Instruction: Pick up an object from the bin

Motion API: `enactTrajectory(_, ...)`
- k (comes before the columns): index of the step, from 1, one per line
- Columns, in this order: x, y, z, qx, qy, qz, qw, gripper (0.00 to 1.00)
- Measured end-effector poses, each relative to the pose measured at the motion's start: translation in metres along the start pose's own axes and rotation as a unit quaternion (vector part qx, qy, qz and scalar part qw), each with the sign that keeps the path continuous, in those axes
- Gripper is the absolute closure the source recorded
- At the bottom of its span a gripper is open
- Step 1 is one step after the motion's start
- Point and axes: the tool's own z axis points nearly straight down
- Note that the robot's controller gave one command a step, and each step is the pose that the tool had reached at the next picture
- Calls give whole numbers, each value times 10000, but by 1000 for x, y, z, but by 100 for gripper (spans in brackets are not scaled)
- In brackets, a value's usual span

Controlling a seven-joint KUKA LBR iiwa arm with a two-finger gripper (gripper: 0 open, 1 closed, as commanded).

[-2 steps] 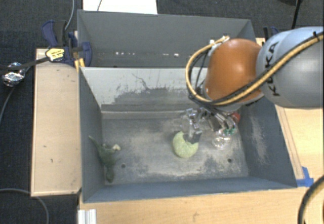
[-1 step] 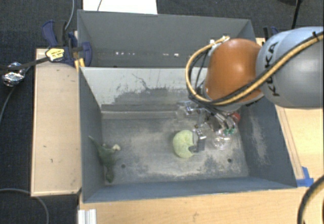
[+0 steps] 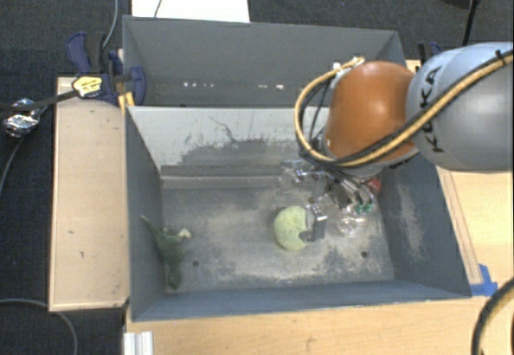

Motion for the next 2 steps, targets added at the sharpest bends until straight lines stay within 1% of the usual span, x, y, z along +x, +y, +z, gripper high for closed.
enactTrajectory(1, -8, -8, 20, 7, -31, -554, 9985, 0)
enactTrajectory(2, -9, -12, 34, 11, -32, -885, 9961, 0)
